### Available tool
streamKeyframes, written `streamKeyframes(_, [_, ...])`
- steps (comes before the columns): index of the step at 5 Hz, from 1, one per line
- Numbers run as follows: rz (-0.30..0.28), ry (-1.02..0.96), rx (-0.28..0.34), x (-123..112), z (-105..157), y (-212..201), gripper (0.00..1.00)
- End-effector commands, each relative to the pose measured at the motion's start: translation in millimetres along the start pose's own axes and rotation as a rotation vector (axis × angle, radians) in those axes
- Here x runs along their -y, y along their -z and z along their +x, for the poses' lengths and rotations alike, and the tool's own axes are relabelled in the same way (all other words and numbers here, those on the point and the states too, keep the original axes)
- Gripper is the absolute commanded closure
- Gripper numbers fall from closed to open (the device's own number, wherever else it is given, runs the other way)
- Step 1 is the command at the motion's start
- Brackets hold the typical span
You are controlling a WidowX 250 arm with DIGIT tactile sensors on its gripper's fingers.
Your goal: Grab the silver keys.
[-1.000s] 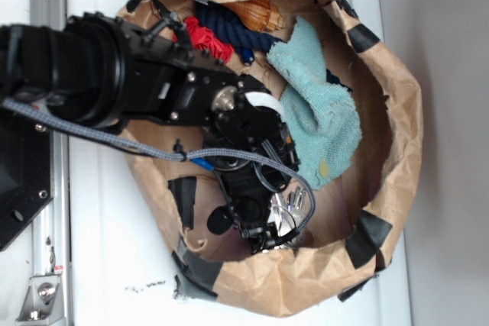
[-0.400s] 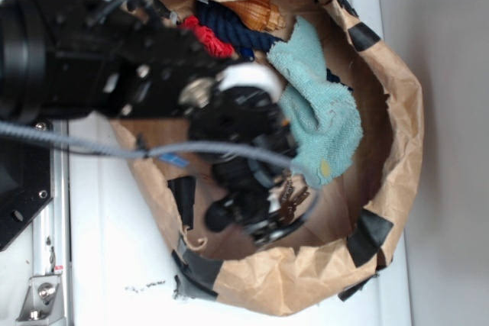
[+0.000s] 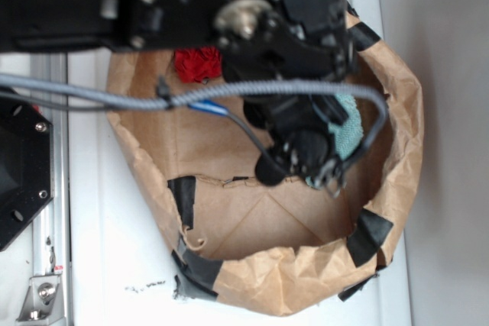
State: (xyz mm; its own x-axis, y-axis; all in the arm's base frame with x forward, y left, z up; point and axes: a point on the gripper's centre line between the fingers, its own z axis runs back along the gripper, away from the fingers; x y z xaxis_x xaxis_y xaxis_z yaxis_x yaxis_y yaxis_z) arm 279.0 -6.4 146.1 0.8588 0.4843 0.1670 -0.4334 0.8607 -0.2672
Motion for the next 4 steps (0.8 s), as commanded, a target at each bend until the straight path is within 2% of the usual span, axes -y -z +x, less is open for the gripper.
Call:
streamKeyframes(1, [0.053,-0.008,0.018,14.7,-2.2,-14.0,1.00])
streamKeyframes(2, [0.078,0.029,0.022,15.0,-12.1,-4.8,1.00])
streamKeyframes(3, [0.084,0.045,-0.011,12.9,-18.3,24.2,1.00])
streamKeyframes(4, [0.118,0.064,-0.050,8.2,-32.7,73.2,1.00])
